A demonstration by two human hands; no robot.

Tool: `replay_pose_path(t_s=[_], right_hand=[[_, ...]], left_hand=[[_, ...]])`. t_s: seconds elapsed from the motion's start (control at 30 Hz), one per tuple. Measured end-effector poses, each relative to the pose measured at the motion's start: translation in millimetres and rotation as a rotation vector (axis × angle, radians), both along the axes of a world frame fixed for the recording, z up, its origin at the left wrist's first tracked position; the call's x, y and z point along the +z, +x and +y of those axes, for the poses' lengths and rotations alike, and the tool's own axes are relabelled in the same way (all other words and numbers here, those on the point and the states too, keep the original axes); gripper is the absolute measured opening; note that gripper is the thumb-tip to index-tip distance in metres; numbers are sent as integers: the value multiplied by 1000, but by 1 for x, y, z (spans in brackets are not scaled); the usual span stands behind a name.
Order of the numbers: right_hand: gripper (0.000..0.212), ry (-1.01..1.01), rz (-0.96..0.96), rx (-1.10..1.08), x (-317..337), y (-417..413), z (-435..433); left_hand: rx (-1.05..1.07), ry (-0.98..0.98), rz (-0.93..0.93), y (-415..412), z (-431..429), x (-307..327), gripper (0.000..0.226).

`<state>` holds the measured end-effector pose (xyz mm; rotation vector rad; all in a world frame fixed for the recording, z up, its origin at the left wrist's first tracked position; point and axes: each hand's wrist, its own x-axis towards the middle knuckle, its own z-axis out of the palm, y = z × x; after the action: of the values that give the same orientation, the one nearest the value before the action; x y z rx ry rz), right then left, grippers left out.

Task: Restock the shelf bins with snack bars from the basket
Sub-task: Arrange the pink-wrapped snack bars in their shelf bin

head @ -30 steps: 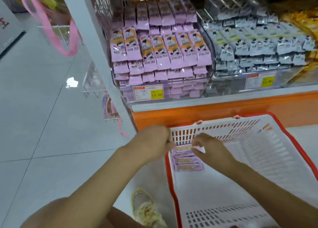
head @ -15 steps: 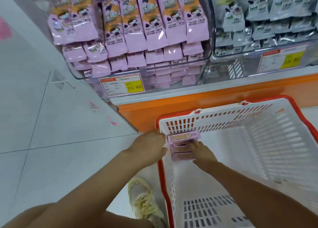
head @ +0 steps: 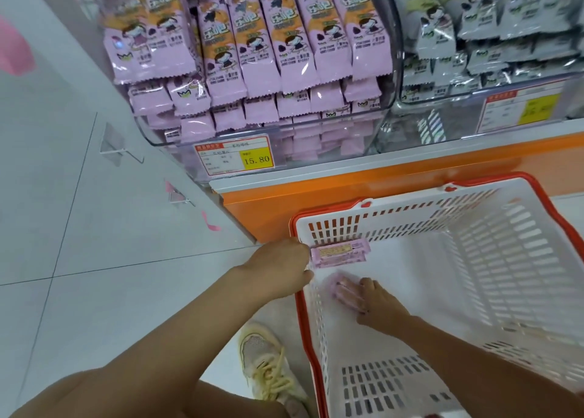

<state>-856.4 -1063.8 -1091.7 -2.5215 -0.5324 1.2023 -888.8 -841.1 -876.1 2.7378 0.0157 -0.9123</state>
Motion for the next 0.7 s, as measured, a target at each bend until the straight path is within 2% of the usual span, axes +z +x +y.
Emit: replay_pose_path(t_s=[0.1,0.13,0.17,0.3,0.33,0.4,0.47,0.57,0.67,0.7], right_hand=[[31,190,467,-406,45,7,-2],[28,288,616,-503,58,8,-5],[30,390,718,-582,73,8,-9],[62,790,1091,-841,128,4,-24],[63,893,1183,-861,145,2,-25],[57,1062,1341,-828,174,-5,-23],[54,1184,1364,-750,196,-11,-18],[52,1293,1282,-702,224,-17,-8],[48,1237,1241,-701,263,-16,-2],[44,1188,1087,-725,277,-16,1]], left_hand=[[20,-37,46,0,-4,10,32],[29,-63,43,0,-5,15,36],[36,-93,28,1,-8,21,41],[131,-237,-63,-1,-12,43,70],[169,-281,-77,-2,-12,48,73],[210,-388,-99,-1,-15,59,63],[228,-562,-141,-1,-22,72,46],[290,-768,-176,-2,-31,95,22],[321,-798,-240,-4,-26,113,18],[346,-808,-270,-4,-23,117,20]])
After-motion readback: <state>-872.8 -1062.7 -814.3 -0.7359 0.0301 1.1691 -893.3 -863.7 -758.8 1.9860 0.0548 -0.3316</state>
